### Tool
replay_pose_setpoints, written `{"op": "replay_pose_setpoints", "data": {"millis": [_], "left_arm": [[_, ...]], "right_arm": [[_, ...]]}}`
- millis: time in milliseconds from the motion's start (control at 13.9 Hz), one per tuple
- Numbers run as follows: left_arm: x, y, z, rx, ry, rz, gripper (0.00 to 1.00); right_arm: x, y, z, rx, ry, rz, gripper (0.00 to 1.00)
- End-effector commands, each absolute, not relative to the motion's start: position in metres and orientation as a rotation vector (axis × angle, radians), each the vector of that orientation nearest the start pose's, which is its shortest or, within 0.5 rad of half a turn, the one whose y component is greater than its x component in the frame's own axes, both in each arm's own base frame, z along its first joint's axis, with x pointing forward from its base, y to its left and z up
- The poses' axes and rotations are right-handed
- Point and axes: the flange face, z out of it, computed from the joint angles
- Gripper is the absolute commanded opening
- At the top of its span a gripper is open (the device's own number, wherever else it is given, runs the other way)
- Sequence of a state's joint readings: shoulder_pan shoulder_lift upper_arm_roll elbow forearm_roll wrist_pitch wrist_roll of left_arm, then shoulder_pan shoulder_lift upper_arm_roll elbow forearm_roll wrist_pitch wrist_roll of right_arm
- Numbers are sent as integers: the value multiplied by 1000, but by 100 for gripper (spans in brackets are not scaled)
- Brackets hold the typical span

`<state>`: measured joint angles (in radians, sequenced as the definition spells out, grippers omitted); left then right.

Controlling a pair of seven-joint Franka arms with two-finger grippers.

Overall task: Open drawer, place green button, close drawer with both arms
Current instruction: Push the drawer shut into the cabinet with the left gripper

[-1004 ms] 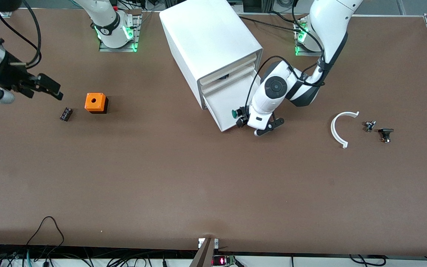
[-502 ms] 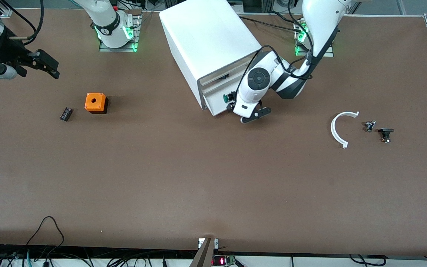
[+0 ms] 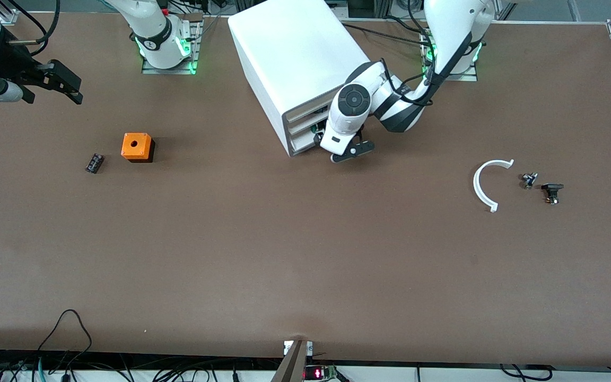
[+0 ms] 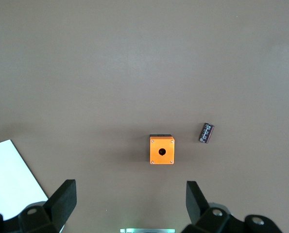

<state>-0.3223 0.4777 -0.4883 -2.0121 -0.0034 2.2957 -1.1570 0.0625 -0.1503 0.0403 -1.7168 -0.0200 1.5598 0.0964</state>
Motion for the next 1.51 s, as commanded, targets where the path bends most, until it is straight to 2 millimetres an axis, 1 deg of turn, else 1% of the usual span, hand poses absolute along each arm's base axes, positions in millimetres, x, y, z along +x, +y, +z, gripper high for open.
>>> {"op": "replay_pose_setpoints", "data": {"millis": [0,143,430,574,646,717,861,932,1004,1148,1219,1291,1435], "left_arm": [[392,-430,239,-3041,-571,444,99],[387,-435,240,-3035,-577,447,99],[386,-436,241,-3038,-573,445,99],[386,-437,241,-3038,-570,447,99],[385,-438,242,-3038,-568,447,99],[382,-441,244,-3044,-556,450,99],[384,-439,246,-3034,-550,462,99],[389,-438,251,-3037,-543,462,99],[400,-434,257,-3036,-554,461,99],[424,-426,274,-3035,-566,447,99],[437,-421,285,-3055,-520,447,99],[453,-412,295,-3073,-474,445,99],[488,-383,316,-3099,-400,456,99]], "right_arm": [[504,52,641,-3158,-95,-9,100],[505,57,644,-3154,-91,-28,100],[505,60,644,-3134,-36,-35,100],[507,59,641,-3134,-52,-25,100],[510,60,637,-3135,-55,-11,100],[511,60,637,-3136,-52,-13,100],[514,60,638,-3137,-36,-21,100],[514,60,641,-3136,-36,-33,100],[516,60,641,-3134,-33,-30,100],[516,59,645,-3135,-31,-45,100],[516,59,645,-3135,-31,-42,100],[519,60,642,-3136,-38,-35,100],[524,60,649,-3137,-48,-50,100]]}}
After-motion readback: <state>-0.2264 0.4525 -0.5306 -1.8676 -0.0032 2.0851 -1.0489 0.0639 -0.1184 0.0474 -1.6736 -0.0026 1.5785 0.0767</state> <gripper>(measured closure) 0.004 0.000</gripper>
